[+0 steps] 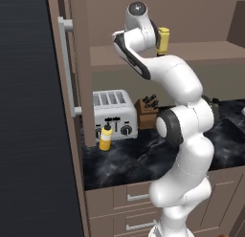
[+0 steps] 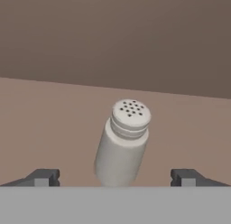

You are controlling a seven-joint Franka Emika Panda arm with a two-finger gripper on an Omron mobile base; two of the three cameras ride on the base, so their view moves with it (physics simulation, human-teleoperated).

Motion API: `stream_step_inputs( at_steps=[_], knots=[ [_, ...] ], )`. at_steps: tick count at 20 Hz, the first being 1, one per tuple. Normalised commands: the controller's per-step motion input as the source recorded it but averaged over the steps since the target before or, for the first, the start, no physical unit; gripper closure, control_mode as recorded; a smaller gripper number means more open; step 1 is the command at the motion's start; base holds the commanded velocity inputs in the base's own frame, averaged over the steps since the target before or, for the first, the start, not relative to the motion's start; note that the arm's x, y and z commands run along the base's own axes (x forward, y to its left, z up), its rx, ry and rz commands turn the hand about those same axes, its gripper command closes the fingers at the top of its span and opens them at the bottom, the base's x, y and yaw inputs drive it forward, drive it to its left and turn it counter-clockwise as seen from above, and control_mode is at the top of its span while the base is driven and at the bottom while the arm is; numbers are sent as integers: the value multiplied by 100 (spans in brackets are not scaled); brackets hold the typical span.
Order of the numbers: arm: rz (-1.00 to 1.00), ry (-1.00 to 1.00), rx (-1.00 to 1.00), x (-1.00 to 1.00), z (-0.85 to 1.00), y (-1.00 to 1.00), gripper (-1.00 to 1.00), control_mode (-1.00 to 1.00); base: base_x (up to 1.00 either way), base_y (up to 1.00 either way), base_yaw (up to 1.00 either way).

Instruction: There are various items on the counter. Only move the condiments/shakers into the cabinet.

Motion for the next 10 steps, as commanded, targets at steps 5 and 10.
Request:
stream_step_inputs(
  at_steps=[5, 10],
  knots=[
    [-4, -4, 0, -96, 0, 9, -100, -100, 0, 0, 0],
    [-10, -12, 0, -100, -18, 6, -100, -100, 0, 0, 0]
  ],
)
